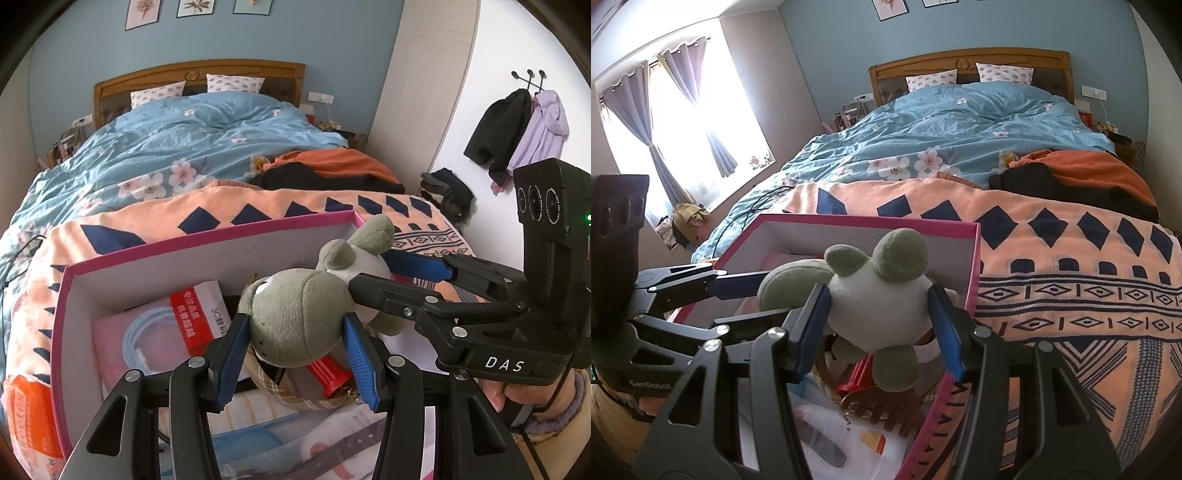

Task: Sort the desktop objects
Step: 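Open both grippers to release the grey plush toy inside the box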

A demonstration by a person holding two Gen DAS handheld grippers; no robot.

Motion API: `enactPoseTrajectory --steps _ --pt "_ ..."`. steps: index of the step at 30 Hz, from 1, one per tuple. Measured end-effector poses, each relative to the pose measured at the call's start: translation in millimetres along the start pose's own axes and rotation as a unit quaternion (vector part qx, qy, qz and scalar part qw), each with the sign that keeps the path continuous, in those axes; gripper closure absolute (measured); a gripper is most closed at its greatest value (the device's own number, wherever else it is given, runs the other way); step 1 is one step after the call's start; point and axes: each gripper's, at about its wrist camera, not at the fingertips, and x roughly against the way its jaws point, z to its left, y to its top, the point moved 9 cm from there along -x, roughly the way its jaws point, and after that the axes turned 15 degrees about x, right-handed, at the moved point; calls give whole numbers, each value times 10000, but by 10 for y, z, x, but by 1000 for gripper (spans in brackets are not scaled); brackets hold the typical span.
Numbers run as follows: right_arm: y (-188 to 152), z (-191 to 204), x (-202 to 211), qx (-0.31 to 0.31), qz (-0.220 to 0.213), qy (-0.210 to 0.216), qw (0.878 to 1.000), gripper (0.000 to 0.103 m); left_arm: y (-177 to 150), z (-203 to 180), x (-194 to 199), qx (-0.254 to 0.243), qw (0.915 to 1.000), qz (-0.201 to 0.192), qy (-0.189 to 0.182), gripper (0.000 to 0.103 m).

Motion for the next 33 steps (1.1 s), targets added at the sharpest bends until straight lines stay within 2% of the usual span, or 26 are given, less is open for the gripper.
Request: enactPoseTrajectory --steps 5,8,9,12,18,21,27,33 --pt "21 -23 -51 29 54 -25 10000 46 27 5 -57 26 9999 66 106 51" --pt "20 -16 -83 75 139 7 9999 55 36 -13 -100 10 9998 127 147 52" --pt "20 -20 -96 87 162 6 9998 57 43 -29 -109 8 9998 149 119 56" --pt "20 -39 -115 108 195 -9 9998 60 68 -51 -136 -20 9997 184 152 58" --pt "-16 -100 -165 219 313 -230 9990 60 87 -40 -174 -74 9994 167 310 57" --pt "-40 -95 -154 352 337 -380 9981 60 101 21 -176 -155 9978 47 640 57" --pt "-75 -68 -158 744 436 -835 9928 60 119 116 -121 -134 9976 -1 678 56" --pt "-80 -85 -172 772 479 -969 9911 60 99 125 -202 -236 9958 118 877 56"
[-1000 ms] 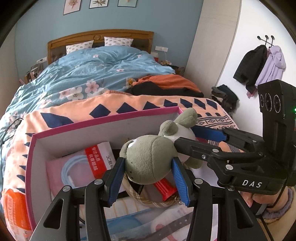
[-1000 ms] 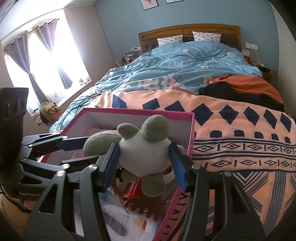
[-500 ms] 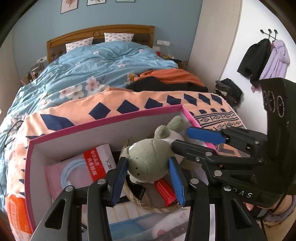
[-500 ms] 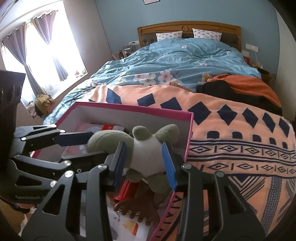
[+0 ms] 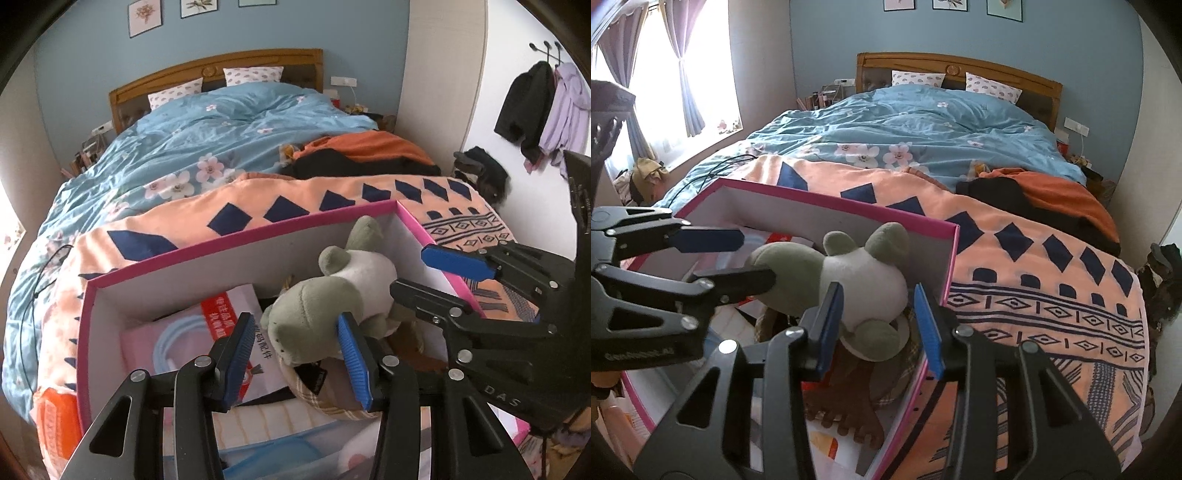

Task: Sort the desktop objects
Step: 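Open both grippers to release the grey plush toy inside the box, then withdraw both grippers from the box toward the pile of items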

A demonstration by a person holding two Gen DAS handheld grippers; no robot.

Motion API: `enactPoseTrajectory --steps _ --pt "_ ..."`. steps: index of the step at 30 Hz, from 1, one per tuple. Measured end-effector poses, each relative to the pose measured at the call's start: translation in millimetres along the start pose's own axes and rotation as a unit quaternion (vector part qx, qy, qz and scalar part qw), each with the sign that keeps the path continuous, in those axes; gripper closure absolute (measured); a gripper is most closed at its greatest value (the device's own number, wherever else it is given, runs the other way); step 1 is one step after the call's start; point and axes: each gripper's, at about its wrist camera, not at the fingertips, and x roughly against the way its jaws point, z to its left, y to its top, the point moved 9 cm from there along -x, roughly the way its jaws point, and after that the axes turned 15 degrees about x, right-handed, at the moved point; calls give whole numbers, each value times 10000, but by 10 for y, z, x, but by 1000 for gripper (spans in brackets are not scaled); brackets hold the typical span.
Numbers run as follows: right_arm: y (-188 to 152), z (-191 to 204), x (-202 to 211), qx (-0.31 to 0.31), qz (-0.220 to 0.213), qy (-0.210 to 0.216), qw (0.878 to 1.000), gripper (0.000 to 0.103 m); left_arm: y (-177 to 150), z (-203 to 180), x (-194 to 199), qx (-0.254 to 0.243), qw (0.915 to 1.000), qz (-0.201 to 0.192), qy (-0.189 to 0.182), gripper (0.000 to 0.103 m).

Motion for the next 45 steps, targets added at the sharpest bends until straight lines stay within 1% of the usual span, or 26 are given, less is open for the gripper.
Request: enactPoseTrajectory --steps 3,7,11,15,17,19,20,21,22,24,26,28,29,31,33,35,38,41,43,45 --pt "-33 12 45 -67 -37 62 10000 60 5 -1 -59 36 9999 118 80 56" --pt "-80 60 150 -35 -98 53 9999 60 31 -29 -123 158 9996 214 -26 56" --pt "-132 73 277 -98 -189 78 9997 60 50 -52 -164 185 9995 242 -95 56" --pt "-169 103 438 -184 -321 219 9991 60 44 -91 -91 142 9995 119 -250 56" --pt "-187 119 532 -235 -408 315 9984 59 26 -115 49 127 9991 -46 -398 54" --pt "-207 154 653 -267 -523 425 9974 58 20 -139 230 23 9986 -306 -429 53" --pt "-220 168 723 -308 -586 501 9965 56 9 -149 330 -42 9982 -424 -416 52" --pt "-235 182 797 -381 -664 600 9953 51 4 -158 404 -92 9978 -503 -418 50" --pt "-252 208 877 -442 -741 716 9937 48 -28 -181 538 -159 9969 -629 -450 46" --pt "-289 287 1029 -472 -862 889 9912 47 -122 -232 804 -290 9943 -833 -597 43" --pt "-350 383 1198 -439 -947 1020 9893 46 -214 -240 1015 -397 9920 -1006 -654 41" --pt "-424 477 1358 -402 -1027 1129 9875 40 -383 -289 1269 -552 9888 -1123 -813 37" --pt "-471 529 1436 -397 -1066 1213 9861 36 -451 -297 1369 -597 9877 -1182 -832 35" --pt "-589 645 1571 -399 -1096 1365 9838 35 -707 -342 1581 -776 9853 -1189 -952 33" --pt "-739 763 1690 -375 -1058 1443 9831 35 -902 -365 1711 -950 9833 -1223 -959 32" --pt "-920 901 1822 -385 -1050 1582 9811 35 -1199 -373 1830 -1107 9819 -1148 -1020 32" --pt "-1203 1142 1958 -293 -926 1742 9799 35 -1556 -348 1890 -1207 9821 -951 -1091 32" --pt "-1490 1408 2036 -140 -682 1828 9807 35 -1929 -273 1900 -1238 9844 -756 -999 32" --pt "-1622 1546 2073 -38 -576 1877 9805 35 -2115 -195 1899 -1123 9866 -620 -1007 32" --pt "-1711 1676 2119 0 -544 1950 9793 35 -2287 -79 1898 -910 9892 -565 -1003 32"
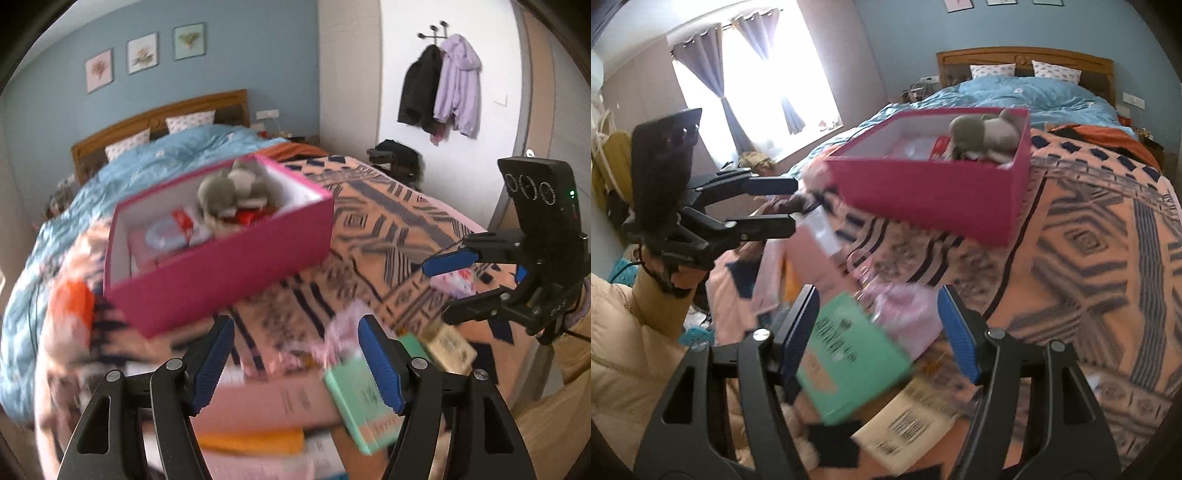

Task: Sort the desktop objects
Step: 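Withdraw both grippers from the box toward the pile of items, then move the left gripper to the brown teddy bear and close on it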

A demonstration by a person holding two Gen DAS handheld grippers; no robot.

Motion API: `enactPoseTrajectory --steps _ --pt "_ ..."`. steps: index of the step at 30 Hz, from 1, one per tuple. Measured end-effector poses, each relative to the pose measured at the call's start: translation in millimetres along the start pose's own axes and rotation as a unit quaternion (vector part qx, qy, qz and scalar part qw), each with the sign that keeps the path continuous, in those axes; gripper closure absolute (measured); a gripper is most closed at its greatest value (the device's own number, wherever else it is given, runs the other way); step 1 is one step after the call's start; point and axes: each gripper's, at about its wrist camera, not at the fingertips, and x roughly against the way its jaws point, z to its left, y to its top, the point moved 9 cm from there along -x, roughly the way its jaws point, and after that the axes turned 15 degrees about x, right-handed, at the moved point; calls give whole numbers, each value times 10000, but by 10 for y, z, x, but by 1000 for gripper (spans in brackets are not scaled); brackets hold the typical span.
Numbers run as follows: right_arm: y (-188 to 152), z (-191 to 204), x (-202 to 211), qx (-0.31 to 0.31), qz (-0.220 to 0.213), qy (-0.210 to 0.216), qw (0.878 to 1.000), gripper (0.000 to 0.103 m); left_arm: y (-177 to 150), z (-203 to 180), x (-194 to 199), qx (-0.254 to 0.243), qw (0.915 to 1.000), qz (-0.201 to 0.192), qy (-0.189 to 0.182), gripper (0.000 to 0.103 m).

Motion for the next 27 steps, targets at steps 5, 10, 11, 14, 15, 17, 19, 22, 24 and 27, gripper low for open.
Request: enactPoseTrajectory --steps 5,10,11,14,15,17,19,22,24,27 --pt "0 313 -84 68 -82 377 9992 35 -410 274 122 574 9978 -10 322 32" --pt "187 572 -315 317 -96 736 9967 35 -613 722 419 1107 9897 -270 865 32" --pt "234 615 -372 366 -85 789 9962 35 -625 833 496 1224 9871 -352 971 32" --pt "340 724 -537 478 -37 929 9945 35 -640 1197 675 1575 9765 -590 1350 32" --pt "367 756 -590 509 -20 958 9941 35 -652 1340 726 1711 9718 -644 1490 32" --pt "412 800 -680 546 4 1031 9932 35 -693 1688 777 2023 9588 -670 1881 32" --pt "438 830 -754 540 29 1076 9927 35 -746 1940 774 2192 9506 -616 2110 32" --pt "464 836 -866 480 86 1094 9928 35 -807 2264 735 2412 9397 -563 2356 32" --pt "464 823 -903 430 124 1101 9929 35 -853 2464 685 2565 9349 -491 2403 32" --pt "470 804 -980 369 213 1086 9932 35 -860 2654 582 2663 9321 -402 2421 32"
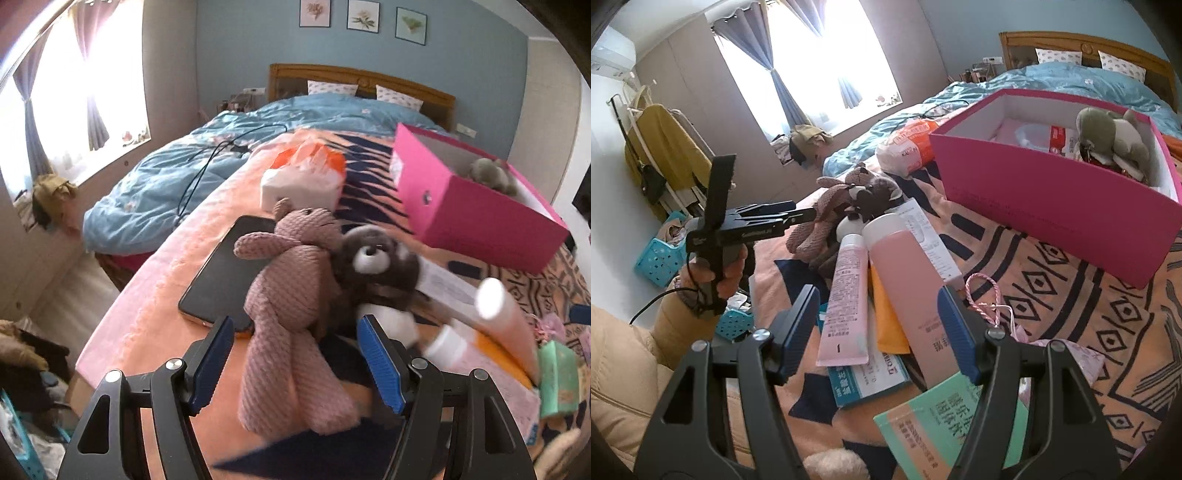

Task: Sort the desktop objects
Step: 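Move the left gripper to the brown teddy bear and close on it, then close the right gripper on the teddy bear while the left gripper holds it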

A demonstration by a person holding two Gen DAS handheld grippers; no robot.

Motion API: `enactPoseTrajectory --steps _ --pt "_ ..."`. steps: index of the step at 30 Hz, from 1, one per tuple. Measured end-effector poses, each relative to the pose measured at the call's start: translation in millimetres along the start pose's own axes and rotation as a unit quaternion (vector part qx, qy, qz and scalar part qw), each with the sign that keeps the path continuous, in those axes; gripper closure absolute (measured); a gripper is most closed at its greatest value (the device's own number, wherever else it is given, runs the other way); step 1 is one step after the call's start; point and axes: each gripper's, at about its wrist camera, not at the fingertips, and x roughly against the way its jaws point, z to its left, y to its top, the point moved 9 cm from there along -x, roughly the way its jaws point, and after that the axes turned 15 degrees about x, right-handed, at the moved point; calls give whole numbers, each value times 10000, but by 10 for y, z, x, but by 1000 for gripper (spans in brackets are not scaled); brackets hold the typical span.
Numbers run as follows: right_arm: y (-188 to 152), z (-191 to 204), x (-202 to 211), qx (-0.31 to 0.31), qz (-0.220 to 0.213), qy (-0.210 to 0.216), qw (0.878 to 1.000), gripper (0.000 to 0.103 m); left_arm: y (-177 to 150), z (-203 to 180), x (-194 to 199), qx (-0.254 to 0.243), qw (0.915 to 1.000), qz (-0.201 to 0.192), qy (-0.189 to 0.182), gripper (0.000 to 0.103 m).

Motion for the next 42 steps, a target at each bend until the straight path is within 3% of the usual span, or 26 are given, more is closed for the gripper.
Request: enactPoseTrajectory --steps 10,13,16,19,22,26,32,35,42 --pt "91 -102 -162 -178 108 -6 9998 35 36 40 -354 27 9991 420 103 39" --pt "108 -118 -208 -184 148 1 9997 35 81 -12 -169 65 9997 46 252 38" --pt "142 -134 -250 -191 167 43 9997 35 6 -274 42 -310 9993 -56 -187 38" --pt "156 -159 -299 -204 177 81 9996 35 -147 -552 131 -579 9956 166 -722 38" --pt "147 -171 -350 -240 201 137 9994 35 -225 -714 51 -800 9936 311 -733 39" --pt "115 -164 -388 -286 243 190 9991 35 -282 -780 -162 -499 9905 833 -969 50" --pt "94 -228 -341 -385 197 143 9990 35 -277 -750 -394 -287 9887 1180 -877 51" --pt "94 -250 -335 -427 169 155 9988 35 -255 -725 -422 -278 9893 1161 -842 63" --pt "148 -266 -289 -403 75 199 9990 35 -141 -829 -153 -568 9913 668 -981 64"
